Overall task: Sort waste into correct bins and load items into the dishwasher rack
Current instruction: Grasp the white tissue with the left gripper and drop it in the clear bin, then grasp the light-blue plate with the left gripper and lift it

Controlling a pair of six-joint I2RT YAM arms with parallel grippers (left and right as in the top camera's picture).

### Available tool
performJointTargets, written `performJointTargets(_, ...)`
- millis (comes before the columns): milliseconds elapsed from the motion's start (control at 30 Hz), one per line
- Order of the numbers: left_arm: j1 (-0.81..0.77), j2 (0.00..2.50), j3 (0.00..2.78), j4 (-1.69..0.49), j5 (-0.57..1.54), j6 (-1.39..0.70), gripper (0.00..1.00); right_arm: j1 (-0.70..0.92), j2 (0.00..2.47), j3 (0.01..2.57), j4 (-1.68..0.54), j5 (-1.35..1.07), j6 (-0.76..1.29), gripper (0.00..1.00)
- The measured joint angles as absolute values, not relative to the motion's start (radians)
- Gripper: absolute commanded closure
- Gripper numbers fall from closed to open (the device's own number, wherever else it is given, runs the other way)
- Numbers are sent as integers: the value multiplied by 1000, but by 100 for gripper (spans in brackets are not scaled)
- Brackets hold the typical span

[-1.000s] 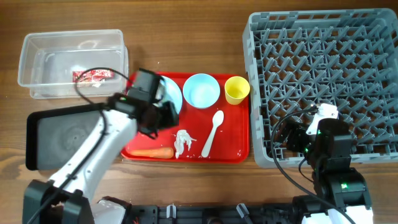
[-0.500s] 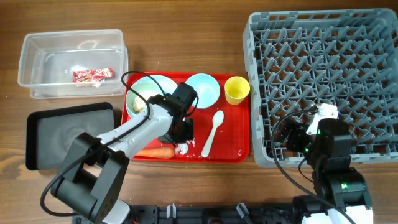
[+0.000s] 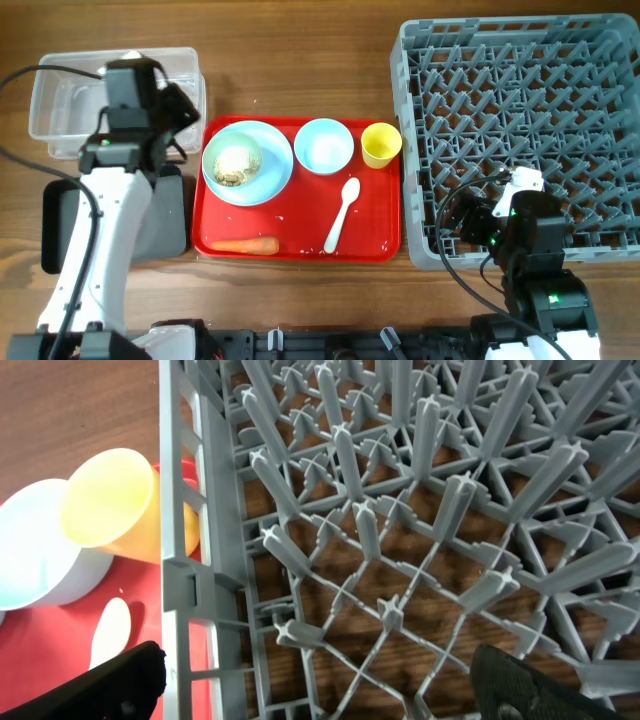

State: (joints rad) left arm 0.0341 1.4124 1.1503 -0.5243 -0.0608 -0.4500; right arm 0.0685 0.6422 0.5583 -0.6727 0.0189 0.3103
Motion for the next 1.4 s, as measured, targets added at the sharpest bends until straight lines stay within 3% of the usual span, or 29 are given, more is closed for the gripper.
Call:
performJointTargets(33, 61, 1436, 1150, -472, -62, -451, 82, 68, 642, 558, -673, 19, 310, 0)
performJointTargets(100, 105, 1503, 1150, -384, -63, -454, 40, 68, 642, 558, -673, 19, 310, 0)
performJointTargets(133, 121, 1535, 1150, -358, -65, -453, 32, 68, 642, 558, -673, 19, 310, 0)
performJointTargets(200, 129, 1573, 1150, -305, -67, -460, 31, 68, 642, 558, -673, 19, 310, 0)
performJointTargets(300, 130, 1577, 1150, -309, -54, -457, 35, 68, 642, 558, -673, 19, 310, 1)
performJointTargets(433, 95, 1522, 1154, -518, 92, -457, 36, 68, 642, 558, -674, 19, 310, 0)
performJointTargets(533, -36, 1518, 1151, -665, 140, -445, 41, 68, 642, 558, -673, 19, 310, 0)
performJointTargets(767, -279, 1635, 1137, -692, 5, -432, 40, 68, 642, 558, -674, 19, 310, 0)
performJointTargets(900, -302, 1750, 1136, -657, -53, -427, 56, 68, 642, 558, -673, 19, 310, 0)
performJointTargets(967, -302, 1792, 1136, -644, -57, -428, 79, 68, 642, 558, -674, 19, 310, 0)
performJointTargets(1033, -305, 1817, 1135, -643, -56, -423, 95, 68, 642, 558, -674, 19, 310, 0)
performJointTargets(1400, -334, 1734, 1134, -733, -99, -421, 96, 68, 642, 558, -674, 19, 310, 0)
